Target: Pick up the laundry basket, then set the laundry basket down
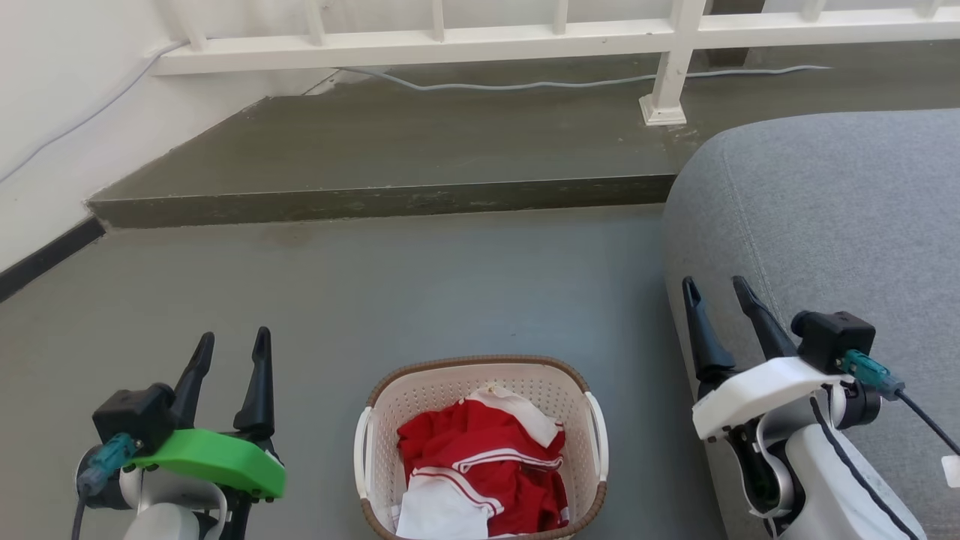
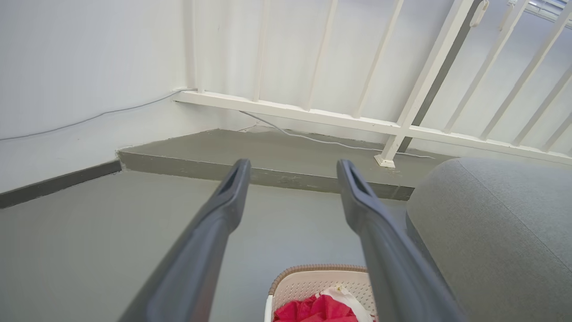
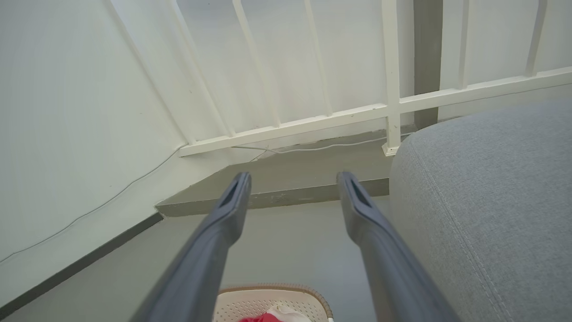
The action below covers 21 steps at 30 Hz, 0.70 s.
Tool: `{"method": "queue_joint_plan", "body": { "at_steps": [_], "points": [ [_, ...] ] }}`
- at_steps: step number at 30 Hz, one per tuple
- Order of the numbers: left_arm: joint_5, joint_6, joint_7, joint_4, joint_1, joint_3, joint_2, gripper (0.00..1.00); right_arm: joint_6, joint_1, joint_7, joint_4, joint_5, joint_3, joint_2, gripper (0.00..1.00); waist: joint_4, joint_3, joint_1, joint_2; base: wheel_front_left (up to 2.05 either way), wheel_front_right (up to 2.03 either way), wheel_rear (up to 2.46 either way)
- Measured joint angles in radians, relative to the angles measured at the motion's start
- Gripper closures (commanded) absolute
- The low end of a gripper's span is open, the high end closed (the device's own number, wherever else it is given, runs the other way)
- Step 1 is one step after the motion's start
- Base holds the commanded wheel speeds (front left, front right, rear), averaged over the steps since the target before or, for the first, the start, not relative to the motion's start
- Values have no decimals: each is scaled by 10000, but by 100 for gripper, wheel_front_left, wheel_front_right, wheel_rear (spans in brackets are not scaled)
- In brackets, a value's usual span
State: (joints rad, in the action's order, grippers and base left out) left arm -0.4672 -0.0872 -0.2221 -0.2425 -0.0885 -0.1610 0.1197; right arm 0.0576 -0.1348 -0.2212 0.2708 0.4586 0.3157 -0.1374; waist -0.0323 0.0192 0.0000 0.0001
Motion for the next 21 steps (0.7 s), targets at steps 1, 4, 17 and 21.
{"method": "queue_joint_plan", "body": {
  "at_steps": [1, 4, 17, 21],
  "points": [
    [107, -4, -4, 4, -9, -2, -2, 0, 52, -25, -25, -4, -136, 38, 0, 0, -3, 3, 0, 0, 0, 0, 0],
    [508, -8, -134, 12, -61, -8, -15, 0, 63, -29, -142, -4, -527, 138, 0, 0, -13, 9, 0, 0, 0, 0, 0],
    [1187, -109, -295, 33, -186, 67, -107, 0, 71, -48, -293, 2, -1093, 173, 65, 0, -35, 10, 0, 0, 0, 0, 0],
    [1198, -113, -295, 42, -186, 169, -138, 0, 65, -47, -293, 13, -1095, 123, 86, 0, -49, 40, 0, 0, 0, 0, 0]
  ]
}}
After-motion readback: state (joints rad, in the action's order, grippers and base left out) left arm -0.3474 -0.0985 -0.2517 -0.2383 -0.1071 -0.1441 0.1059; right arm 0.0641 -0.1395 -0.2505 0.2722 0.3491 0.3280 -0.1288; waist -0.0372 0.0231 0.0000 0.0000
